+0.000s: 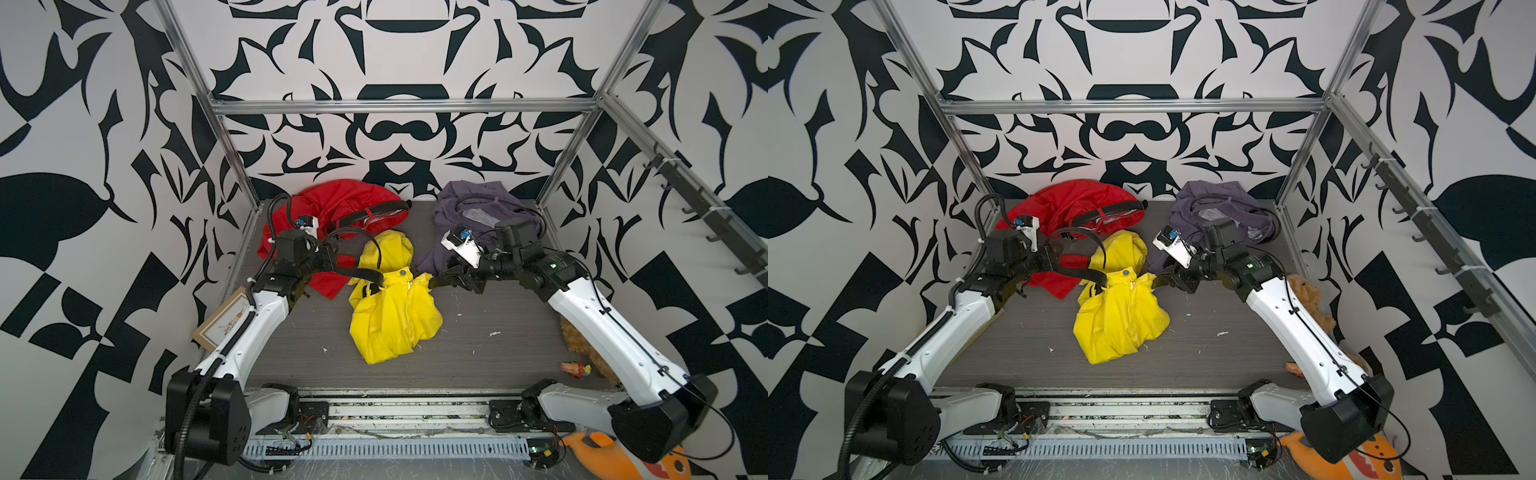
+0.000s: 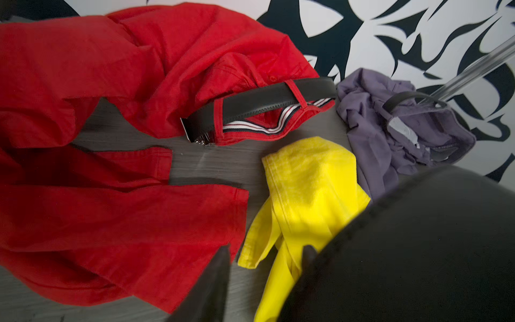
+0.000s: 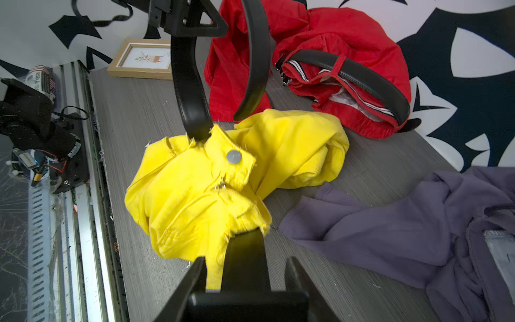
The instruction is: Remove the belt from the trousers
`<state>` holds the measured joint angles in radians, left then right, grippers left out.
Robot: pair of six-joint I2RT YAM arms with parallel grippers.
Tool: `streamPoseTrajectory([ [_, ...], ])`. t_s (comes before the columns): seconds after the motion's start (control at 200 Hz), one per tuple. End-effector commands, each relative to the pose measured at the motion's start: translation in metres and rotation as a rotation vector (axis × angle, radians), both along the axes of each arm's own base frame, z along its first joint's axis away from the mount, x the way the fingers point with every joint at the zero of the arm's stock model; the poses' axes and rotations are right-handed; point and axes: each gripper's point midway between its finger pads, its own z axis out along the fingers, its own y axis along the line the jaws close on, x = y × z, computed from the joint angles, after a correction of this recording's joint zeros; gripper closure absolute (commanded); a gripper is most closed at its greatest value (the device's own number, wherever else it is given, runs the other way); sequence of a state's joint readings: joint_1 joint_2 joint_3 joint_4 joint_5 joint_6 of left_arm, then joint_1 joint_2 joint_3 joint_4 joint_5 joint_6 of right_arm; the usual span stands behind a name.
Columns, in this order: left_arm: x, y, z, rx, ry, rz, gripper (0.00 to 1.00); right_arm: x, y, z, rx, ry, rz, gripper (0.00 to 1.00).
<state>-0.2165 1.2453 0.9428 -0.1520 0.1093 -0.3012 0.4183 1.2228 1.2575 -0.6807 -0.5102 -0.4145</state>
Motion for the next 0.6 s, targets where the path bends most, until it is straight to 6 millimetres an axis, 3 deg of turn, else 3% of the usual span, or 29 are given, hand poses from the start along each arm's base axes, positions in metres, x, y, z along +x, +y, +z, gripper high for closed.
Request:
streamPoseTrajectory([
  [0.0, -0.016, -0.016, 0.019, 0.054, 0.031, -0.058, 0.04, 0.016, -0.003, 0.034, 0.033, -0.067, -0.068, 1.00],
  [0.15, -0.048, -0.019, 0.062, 0.117, -0.093, -0.046, 0.01, 0.020, -0.005, 0.036, 0.030, -0.053, -0.096, 1.00],
  [0.245, -0.072, -0.044, 0.075, 0.119, -0.140, -0.119, 0.01, 0.022, -0.004, 0.038, 0.037, -0.050, -0.106, 1.00],
  [0.46, -0.120, -0.150, 0.044, 0.083, -0.172, -0.390, 0.01, 0.025, -0.004, 0.045, 0.059, -0.051, -0.130, 1.00],
  [0.595, -0.123, -0.207, 0.012, -0.002, -0.157, -0.499, 0.01, 0.024, -0.003, 0.048, 0.074, -0.047, -0.133, 1.00],
])
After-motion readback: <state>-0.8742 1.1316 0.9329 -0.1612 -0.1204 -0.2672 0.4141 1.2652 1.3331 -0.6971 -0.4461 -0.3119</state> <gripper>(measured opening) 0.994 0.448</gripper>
